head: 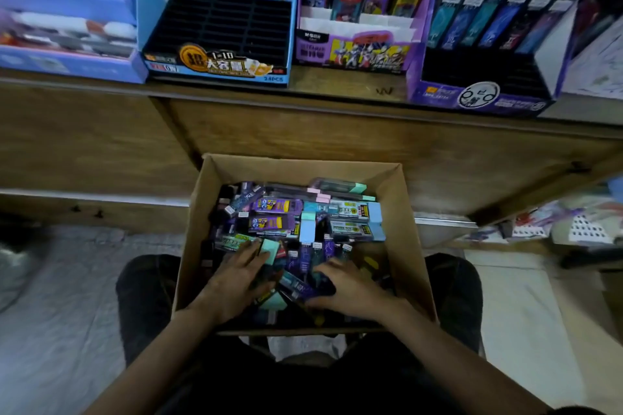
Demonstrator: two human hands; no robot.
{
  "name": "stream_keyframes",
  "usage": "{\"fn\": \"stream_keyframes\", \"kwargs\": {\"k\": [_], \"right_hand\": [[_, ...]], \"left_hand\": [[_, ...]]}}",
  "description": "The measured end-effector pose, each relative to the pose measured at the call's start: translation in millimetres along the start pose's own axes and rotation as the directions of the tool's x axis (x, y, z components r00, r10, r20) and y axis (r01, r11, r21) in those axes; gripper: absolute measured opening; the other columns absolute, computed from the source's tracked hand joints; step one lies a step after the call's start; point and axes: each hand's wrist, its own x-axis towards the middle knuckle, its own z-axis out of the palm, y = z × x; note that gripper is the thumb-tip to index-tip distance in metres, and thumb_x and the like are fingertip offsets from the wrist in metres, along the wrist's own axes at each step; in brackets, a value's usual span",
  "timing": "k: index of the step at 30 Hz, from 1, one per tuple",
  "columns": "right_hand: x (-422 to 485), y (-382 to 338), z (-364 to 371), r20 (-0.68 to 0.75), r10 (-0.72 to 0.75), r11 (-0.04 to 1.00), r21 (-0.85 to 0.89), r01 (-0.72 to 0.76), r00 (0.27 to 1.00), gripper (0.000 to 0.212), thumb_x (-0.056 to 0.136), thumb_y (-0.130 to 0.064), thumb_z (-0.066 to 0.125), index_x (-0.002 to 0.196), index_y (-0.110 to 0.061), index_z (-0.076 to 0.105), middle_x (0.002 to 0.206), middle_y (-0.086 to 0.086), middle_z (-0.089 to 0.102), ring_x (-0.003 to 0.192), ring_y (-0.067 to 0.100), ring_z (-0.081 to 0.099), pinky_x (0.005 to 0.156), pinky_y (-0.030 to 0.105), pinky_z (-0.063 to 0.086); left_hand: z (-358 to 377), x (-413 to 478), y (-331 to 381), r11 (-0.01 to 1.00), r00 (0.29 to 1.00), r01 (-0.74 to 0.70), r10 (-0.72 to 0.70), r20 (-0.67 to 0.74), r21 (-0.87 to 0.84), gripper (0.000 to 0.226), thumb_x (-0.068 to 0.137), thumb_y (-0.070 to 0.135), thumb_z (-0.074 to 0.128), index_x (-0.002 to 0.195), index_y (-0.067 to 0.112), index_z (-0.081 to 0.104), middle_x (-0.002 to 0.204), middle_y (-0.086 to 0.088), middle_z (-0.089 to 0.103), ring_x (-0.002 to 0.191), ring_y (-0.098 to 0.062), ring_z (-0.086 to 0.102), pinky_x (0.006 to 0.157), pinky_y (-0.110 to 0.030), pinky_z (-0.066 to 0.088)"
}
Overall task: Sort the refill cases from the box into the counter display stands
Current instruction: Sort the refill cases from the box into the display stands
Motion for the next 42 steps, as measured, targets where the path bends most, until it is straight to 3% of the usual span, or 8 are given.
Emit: {"fn": "stream_keyframes", "kwargs": {"k": [8, 11, 18, 23, 26, 32, 36, 42], "right_hand": [[3, -19, 23, 0.026, 0.124, 0.989, 0.082, -0.126, 0.992, 0.04, 0.089, -0.035, 0.058, 0.117, -0.012, 0.043, 0.11, 0.016, 0.057, 0.099, 0.034, 0.057, 0.074, 0.036, 0.045], [5, -19, 19, 0.071, 0.137, 0.978, 0.151, -0.146, 0.988, 0.036, 0.09, -0.03, 0.058, 0.115, -0.007, 0.046, 0.111, 0.018, 0.058, 0.101, 0.034, 0.057, 0.078, 0.037, 0.047], [-3, -6, 12, 0.043, 0.117, 0.913, 0.389, -0.125, 0.992, 0.033, 0.096, -0.027, 0.052, 0.122, -0.009, 0.044, 0.114, 0.014, 0.059, 0.102, 0.029, 0.058, 0.085, 0.041, 0.046], [-3, -3, 4, -0.15, 0.183, 0.899, 0.426, -0.104, 0.971, 0.021, 0.09, -0.026, 0.06, 0.107, -0.015, 0.055, 0.096, 0.004, 0.062, 0.088, 0.022, 0.059, 0.069, 0.03, 0.042], [-4, 2, -7, -0.239, 0.197, 0.895, 0.44, -0.074, 0.951, 0.011, 0.089, -0.023, 0.062, 0.097, -0.017, 0.057, 0.087, 0.001, 0.059, 0.082, 0.019, 0.056, 0.061, 0.025, 0.036], [-12, 17, -21, -0.298, 0.202, 0.892, 0.45, -0.049, 0.933, 0.018, 0.089, -0.019, 0.062, 0.106, -0.013, 0.06, 0.094, 0.005, 0.064, 0.085, 0.019, 0.059, 0.069, 0.029, 0.043], [-16, 25, -25, -0.326, 0.242, 0.862, 0.505, -0.048, 0.914, 0.015, 0.089, -0.018, 0.063, 0.104, -0.014, 0.06, 0.086, 0.0, 0.063, 0.076, 0.016, 0.057, 0.065, 0.029, 0.043], [-19, 26, -24, -0.321, 0.266, 0.784, 0.621, -0.01, 0.909, 0.015, 0.089, -0.015, 0.063, 0.102, -0.021, 0.058, 0.094, 0.005, 0.066, 0.083, 0.021, 0.062, 0.077, 0.04, 0.052]], "left_hand": [[2, -11, -1, 0.989, 0.987, -0.142, 0.144, 0.067, -0.028, 0.085, 0.08, 0.058, 0.06, 0.148, 0.021, 0.025, 0.159, -0.001, 0.002, 0.146, -0.016, 0.001, 0.118, -0.028, 0.008], [-5, -15, -11, 0.972, 0.97, -0.227, 0.231, 0.082, -0.053, 0.087, 0.075, 0.055, 0.068, 0.146, 0.023, 0.029, 0.158, -0.001, 0.008, 0.145, -0.016, 0.008, 0.115, -0.023, 0.01], [-9, -4, -12, 0.976, 0.973, -0.152, 0.12, 0.197, 0.158, 0.105, 0.076, 0.065, 0.059, 0.149, 0.031, -0.007, 0.156, 0.001, -0.021, 0.144, -0.022, -0.018, 0.115, -0.04, -0.003], [-15, 14, 4, 0.987, 0.988, -0.093, 0.075, 0.137, 0.128, 0.088, 0.078, 0.074, 0.046, 0.149, 0.033, 0.015, 0.158, -0.004, 0.006, 0.141, -0.027, 0.008, 0.116, -0.04, 0.014], [-24, 27, 4, 0.986, 0.987, -0.119, 0.105, 0.124, 0.118, 0.084, 0.079, 0.066, 0.055, 0.148, 0.031, 0.023, 0.153, -0.002, 0.021, 0.134, -0.024, 0.021, 0.111, -0.036, 0.021], [-30, 38, -10, 0.99, 0.978, -0.122, 0.108, 0.179, 0.072, 0.088, 0.074, 0.053, 0.07, 0.146, 0.028, 0.028, 0.142, 0.0, 0.029, 0.127, -0.019, 0.029, 0.106, -0.033, 0.029], [-28, 41, -10, 0.999, 0.983, 0.039, -0.044, 0.181, 0.029, 0.09, 0.066, 0.059, 0.074, 0.139, 0.026, 0.034, 0.127, -0.003, 0.033, 0.121, -0.022, 0.033, 0.099, -0.038, 0.036], [-23, 45, -7, 0.982, 0.961, 0.176, -0.157, 0.226, -0.067, 0.063, 0.065, 0.058, 0.075, 0.105, 0.021, 0.043, 0.102, 0.003, 0.035, 0.095, -0.014, 0.037, 0.068, -0.029, 0.03]]}}
